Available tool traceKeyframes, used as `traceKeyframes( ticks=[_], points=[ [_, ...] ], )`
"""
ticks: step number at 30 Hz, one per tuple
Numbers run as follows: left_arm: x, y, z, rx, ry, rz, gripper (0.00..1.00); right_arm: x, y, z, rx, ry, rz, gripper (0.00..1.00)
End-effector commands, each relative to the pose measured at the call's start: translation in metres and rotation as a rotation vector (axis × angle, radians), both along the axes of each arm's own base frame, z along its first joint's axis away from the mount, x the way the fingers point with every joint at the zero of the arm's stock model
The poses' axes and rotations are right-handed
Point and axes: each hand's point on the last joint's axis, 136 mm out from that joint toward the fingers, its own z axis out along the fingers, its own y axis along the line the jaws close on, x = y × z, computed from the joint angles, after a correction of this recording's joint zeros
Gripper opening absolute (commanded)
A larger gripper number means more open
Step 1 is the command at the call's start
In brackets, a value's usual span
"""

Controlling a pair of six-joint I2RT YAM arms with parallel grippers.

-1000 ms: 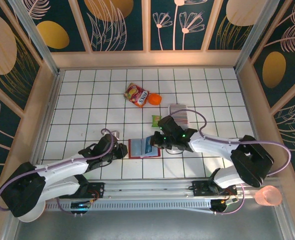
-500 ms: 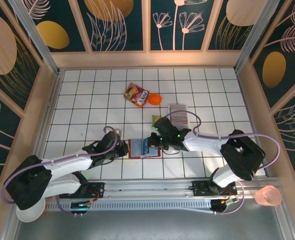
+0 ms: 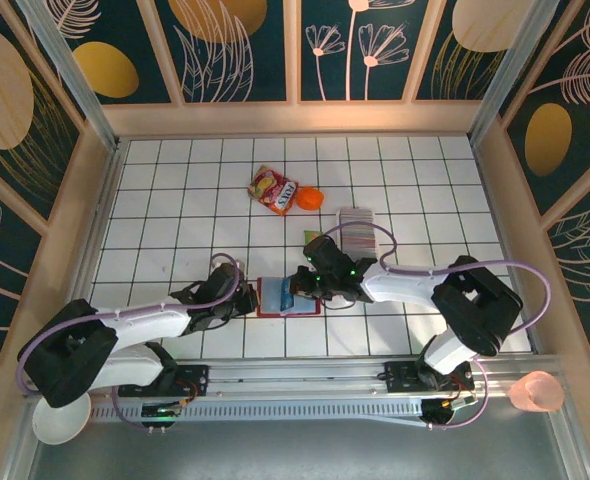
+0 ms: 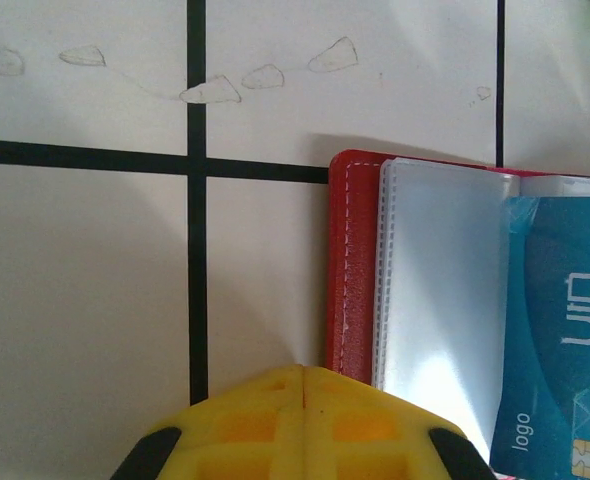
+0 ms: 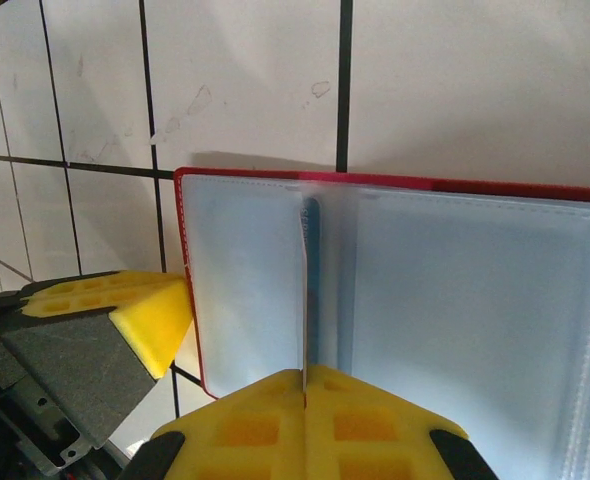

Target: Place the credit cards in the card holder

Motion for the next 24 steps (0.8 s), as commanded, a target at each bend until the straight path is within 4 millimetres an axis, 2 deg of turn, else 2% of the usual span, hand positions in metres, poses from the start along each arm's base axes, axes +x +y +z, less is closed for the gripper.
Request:
traceKeyframes(
  ticks=[1,9,13,17,24],
  points=[
    [-0.008,-0.002,-0.010,0.001,0.026,-0.034,0.00,0.002,0.007,-0.002,0.026,0.001,-0.014,0.00],
    [-0.009,0.000,-0.011,0.006,0.028,-0.032,0.00,0.002,0.004,0.002,0.050,-0.011,-0.034,0.00],
    [-0.009,0.000,-0.012,0.008,0.029,-0.032,0.00,0.006,-0.008,-0.003,-0.029,-0.038,-0.038,0.00],
    [-0.008,-0.001,-0.011,0.007,0.026,-0.034,0.00,0.006,-0.007,-0.005,-0.050,-0.046,-0.014,0.00],
    [-0.009,0.000,-0.012,0.009,0.028,-0.032,0.00,0.012,-0.024,-0.005,-0.145,-0.090,-0.025,0.00]
  ],
)
